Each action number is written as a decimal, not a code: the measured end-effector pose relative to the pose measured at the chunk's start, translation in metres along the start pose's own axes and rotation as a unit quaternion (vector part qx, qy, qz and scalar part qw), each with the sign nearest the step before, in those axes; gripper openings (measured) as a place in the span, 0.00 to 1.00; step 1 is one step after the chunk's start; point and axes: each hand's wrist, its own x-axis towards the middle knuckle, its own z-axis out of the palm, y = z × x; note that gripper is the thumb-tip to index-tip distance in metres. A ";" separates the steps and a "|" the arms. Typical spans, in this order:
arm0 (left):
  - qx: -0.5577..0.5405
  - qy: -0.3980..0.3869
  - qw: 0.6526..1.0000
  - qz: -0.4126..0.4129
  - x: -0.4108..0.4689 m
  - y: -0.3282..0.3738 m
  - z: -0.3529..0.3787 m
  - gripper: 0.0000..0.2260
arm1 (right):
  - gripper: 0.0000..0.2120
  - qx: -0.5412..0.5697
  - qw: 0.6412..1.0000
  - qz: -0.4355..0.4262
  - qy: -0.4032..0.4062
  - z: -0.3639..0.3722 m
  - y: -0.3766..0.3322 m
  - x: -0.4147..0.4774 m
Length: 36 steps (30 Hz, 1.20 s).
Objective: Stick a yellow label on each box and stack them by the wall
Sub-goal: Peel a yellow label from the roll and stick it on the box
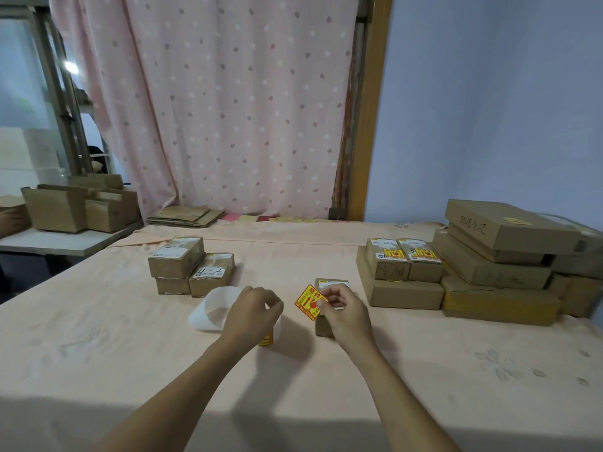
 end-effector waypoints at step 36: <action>-0.115 -0.020 0.986 -0.120 0.050 0.065 0.100 0.15 | 0.09 -0.191 0.981 0.043 0.003 -0.045 0.050 0.056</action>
